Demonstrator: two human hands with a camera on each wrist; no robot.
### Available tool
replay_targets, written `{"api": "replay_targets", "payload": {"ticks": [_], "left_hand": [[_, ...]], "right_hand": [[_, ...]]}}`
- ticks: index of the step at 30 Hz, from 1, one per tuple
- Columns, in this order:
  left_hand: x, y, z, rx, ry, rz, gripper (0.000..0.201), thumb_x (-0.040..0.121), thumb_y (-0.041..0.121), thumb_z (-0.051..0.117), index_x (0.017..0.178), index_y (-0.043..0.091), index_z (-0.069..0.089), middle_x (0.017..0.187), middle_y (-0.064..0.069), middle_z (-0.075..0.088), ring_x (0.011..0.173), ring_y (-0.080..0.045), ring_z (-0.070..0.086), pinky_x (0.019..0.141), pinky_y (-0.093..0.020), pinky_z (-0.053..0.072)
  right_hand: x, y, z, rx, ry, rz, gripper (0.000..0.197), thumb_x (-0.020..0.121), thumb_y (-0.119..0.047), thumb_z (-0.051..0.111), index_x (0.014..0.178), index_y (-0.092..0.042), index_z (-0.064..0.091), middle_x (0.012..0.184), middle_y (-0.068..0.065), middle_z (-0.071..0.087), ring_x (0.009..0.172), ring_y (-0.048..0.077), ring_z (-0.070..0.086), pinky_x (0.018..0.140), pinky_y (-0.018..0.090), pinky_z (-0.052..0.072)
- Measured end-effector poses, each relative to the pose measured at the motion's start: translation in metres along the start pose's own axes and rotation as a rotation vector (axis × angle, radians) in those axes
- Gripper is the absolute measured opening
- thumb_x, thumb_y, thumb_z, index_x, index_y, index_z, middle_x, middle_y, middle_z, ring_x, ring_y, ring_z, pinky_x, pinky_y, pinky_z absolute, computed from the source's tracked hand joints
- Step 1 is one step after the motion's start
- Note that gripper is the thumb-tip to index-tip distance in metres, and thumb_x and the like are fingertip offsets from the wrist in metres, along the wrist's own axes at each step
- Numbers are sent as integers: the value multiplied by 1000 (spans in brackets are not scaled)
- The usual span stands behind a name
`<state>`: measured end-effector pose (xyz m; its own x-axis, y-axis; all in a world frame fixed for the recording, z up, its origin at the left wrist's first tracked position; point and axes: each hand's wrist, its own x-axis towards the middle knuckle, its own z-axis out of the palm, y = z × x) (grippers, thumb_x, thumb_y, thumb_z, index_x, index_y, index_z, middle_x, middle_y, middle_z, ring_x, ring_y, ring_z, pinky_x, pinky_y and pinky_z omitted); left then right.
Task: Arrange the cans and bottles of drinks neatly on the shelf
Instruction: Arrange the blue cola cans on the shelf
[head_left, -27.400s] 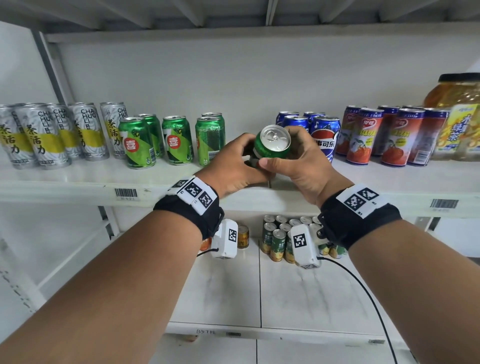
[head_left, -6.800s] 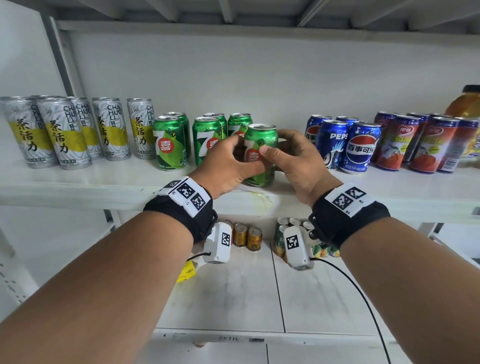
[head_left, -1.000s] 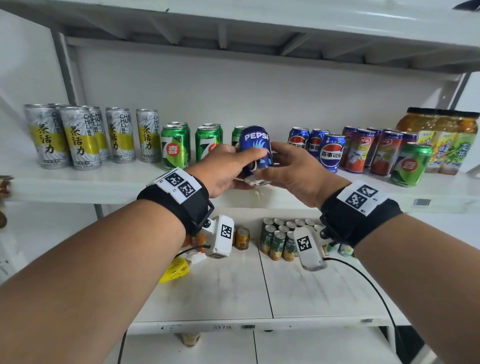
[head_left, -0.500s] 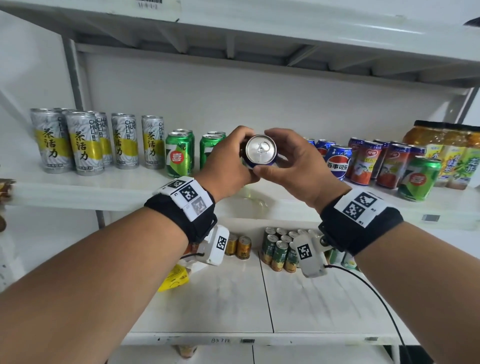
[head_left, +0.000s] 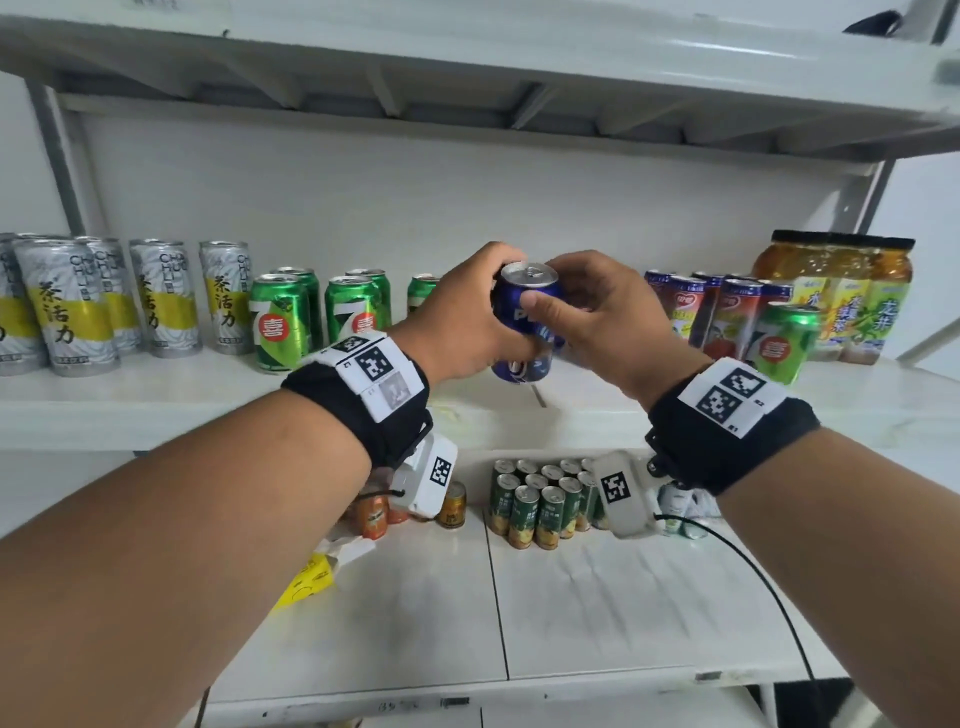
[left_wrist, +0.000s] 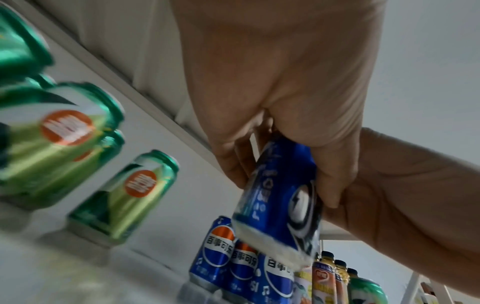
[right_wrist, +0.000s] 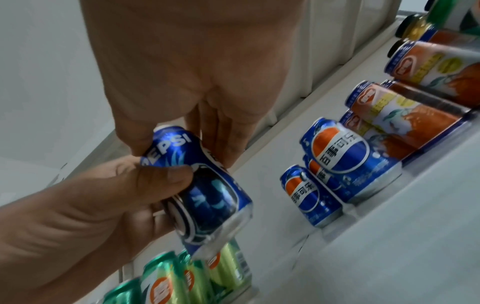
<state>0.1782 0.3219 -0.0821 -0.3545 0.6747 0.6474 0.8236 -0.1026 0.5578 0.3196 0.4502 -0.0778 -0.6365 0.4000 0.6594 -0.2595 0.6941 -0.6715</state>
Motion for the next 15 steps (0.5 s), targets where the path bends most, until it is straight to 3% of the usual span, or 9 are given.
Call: {"api": "replay_targets", "payload": {"ticks": [2, 4, 6, 8, 10, 12, 13, 15], "left_hand": [[17, 13, 21, 37, -41, -5, 69, 63, 27, 99, 119, 25, 58, 104, 11, 69, 87, -2, 67, 74, -20, 55], [34, 27, 43, 73, -73, -21, 66, 64, 29, 97, 117, 24, 59, 102, 7, 70, 88, -13, 69, 75, -30, 58], [52, 44, 67, 90, -94, -40, 60, 66, 29, 94, 114, 22, 60, 99, 4, 71, 86, -16, 70, 76, -36, 61], [70, 59, 92, 98, -109, -59, 57, 67, 28, 94, 113, 21, 62, 100, 1, 72, 90, -20, 73, 81, -44, 65], [85, 75, 117, 112, -106, -79, 57, 66, 28, 95, 113, 21, 63, 102, -1, 74, 92, -24, 74, 84, -48, 65], [99, 90, 140, 130, -117, -99, 55, 66, 29, 95, 111, 21, 64, 101, -2, 75, 91, -25, 75, 83, -48, 65], [114, 107, 170, 140, -128, -99, 54, 66, 29, 95, 109, 21, 64, 100, -2, 75, 89, -24, 76, 82, -48, 65], [119, 108, 172, 154, -124, -119, 53, 66, 29, 96, 108, 19, 65, 99, -3, 75, 88, -24, 76, 80, -47, 66]], "right_hand": [[1, 5, -25, -75, 5, 10, 39, 88, -29, 86, 118, -9, 69, 101, 0, 78, 86, 4, 74, 73, 19, 58], [1, 10, -53, -158, 10, 9, 37, 90, -32, 83, 117, -10, 70, 100, 0, 77, 88, 6, 74, 75, 19, 58], [1, 20, -89, -192, 48, 18, 29, 94, -31, 78, 114, -10, 73, 99, 3, 77, 89, 13, 74, 77, 21, 59], [1, 30, -126, -214, 106, 42, 20, 98, -30, 73, 106, -12, 75, 95, 4, 77, 81, 10, 72, 67, 18, 57], [2, 43, -165, -250, 167, 68, 13, 98, -25, 72, 100, -13, 76, 89, 2, 77, 74, 7, 69, 67, 25, 59], [5, 60, -199, -282, 241, 98, 9, 95, -20, 74, 98, -13, 76, 88, 2, 76, 78, 12, 70, 75, 37, 62], [4, 73, -237, -314, 284, 116, 10, 93, -20, 75, 99, -12, 76, 89, 2, 75, 81, 15, 71, 78, 40, 63], [12, 86, -243, -363, 288, 126, 20, 91, -26, 77, 106, -13, 74, 96, 2, 74, 89, 19, 72, 79, 41, 63]]}}
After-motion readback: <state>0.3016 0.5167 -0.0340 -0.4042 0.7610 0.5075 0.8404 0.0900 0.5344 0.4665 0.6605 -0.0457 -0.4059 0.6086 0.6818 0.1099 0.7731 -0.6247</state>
